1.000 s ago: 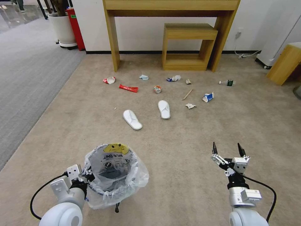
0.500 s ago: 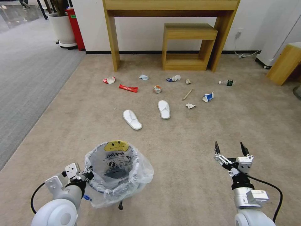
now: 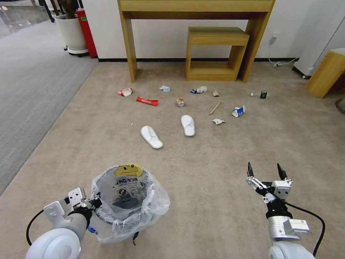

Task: Pick up the trash bin and place the garbage on the floor into it.

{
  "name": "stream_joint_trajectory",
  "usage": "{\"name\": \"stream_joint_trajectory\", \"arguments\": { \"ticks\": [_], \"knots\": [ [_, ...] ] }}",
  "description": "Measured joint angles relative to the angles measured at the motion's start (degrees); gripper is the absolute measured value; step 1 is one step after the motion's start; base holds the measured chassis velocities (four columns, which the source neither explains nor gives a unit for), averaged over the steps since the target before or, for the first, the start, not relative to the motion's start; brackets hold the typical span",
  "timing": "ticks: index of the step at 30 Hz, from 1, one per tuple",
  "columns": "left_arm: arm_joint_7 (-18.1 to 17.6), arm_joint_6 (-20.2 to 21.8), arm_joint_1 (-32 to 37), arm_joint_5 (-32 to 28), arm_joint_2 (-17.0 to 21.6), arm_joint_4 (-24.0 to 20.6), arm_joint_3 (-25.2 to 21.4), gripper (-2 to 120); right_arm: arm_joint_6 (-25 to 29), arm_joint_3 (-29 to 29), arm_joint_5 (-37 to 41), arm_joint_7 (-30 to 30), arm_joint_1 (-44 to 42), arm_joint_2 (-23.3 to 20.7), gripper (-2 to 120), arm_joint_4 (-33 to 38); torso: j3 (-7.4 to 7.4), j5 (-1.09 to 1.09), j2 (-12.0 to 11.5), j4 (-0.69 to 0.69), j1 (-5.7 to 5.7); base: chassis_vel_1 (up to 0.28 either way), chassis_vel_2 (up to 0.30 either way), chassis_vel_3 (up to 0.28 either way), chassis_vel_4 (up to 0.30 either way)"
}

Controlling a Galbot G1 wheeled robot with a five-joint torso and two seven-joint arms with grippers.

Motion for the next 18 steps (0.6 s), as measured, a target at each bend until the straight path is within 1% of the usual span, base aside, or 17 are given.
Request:
{"name": "stream_joint_trajectory", "arguments": {
  "ticks": [18],
  "knots": [
    [0.6, 0.0, -0.3, 1.5, -1.0, 0.7, 0.4, 1, -1.0, -0.2, -1.7, -0.3, 2.0, 0.8, 100, -1.8, 0.0, 0.01, 0.0, 0.0, 0.0, 0.0, 0.0, 0.0, 0.0]
  ]
}}
